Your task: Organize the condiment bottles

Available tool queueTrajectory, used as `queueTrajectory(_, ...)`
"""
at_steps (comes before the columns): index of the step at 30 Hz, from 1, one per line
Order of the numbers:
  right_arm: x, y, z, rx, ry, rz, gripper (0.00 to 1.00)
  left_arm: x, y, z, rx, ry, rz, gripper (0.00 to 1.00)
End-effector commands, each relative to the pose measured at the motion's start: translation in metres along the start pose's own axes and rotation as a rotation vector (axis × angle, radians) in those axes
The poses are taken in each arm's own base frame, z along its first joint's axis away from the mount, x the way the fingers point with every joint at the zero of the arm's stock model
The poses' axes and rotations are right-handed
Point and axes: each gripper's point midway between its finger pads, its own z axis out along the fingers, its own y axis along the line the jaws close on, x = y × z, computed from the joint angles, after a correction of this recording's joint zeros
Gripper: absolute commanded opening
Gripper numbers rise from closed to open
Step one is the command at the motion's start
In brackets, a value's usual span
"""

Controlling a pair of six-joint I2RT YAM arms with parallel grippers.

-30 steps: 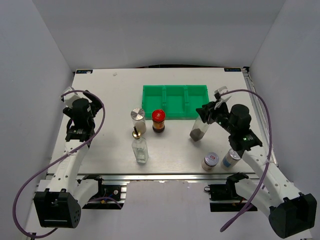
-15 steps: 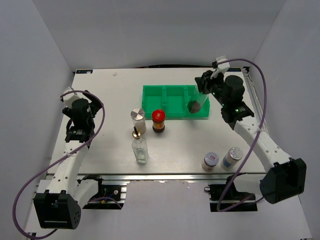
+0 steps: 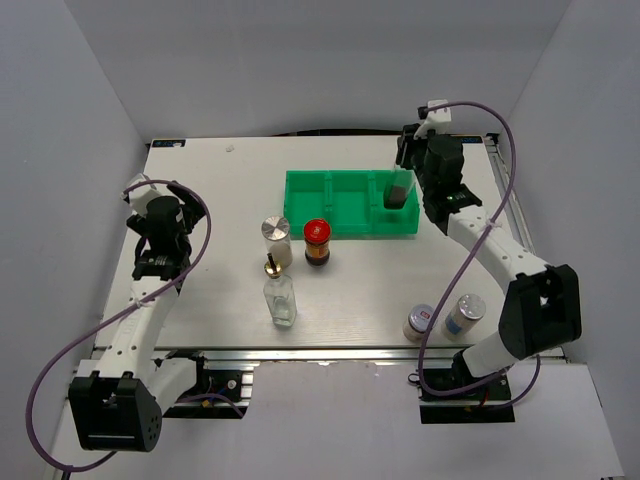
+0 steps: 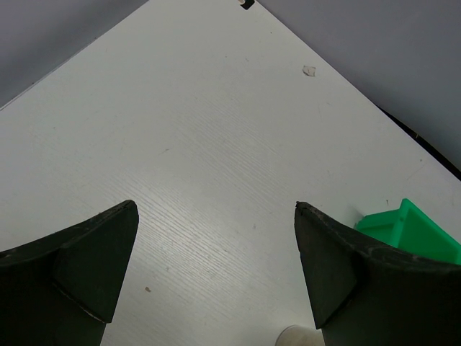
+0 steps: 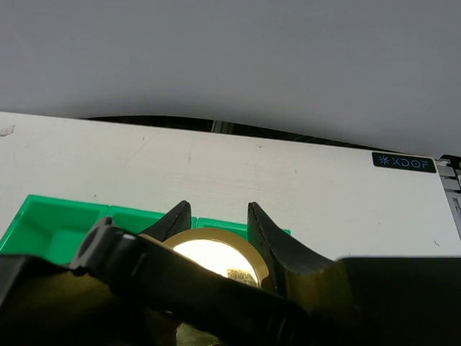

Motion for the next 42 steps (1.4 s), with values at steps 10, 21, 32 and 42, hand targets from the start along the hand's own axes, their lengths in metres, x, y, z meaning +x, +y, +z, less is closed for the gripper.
queueTrajectory(10, -0.071, -0.019, 0.027, 0.139, -0.309, 0.071, 0.0, 0.001, 0.001, 0.008, -0.02, -0.002, 0.013, 0.98)
queueTrajectory(21, -0.049, -0.018, 0.052, 0.161, -0.297, 0.092, 0.0, 0.006, 0.002, 0.011, -0.023, 0.013, 0.029, 0.98)
queueTrajectory(32, -0.032, -0.011, 0.054, 0.125, -0.376, 0.038, 0.0, 0.009, -0.004, 0.013, 0.003, 0.03, 0.042, 0.98)
queueTrajectory(42, -0.016, -0.004, 0.063, 0.094, -0.309, -0.003, 0.47, 0.009, -0.004, 0.013, 0.005, 0.029, 0.043, 0.98)
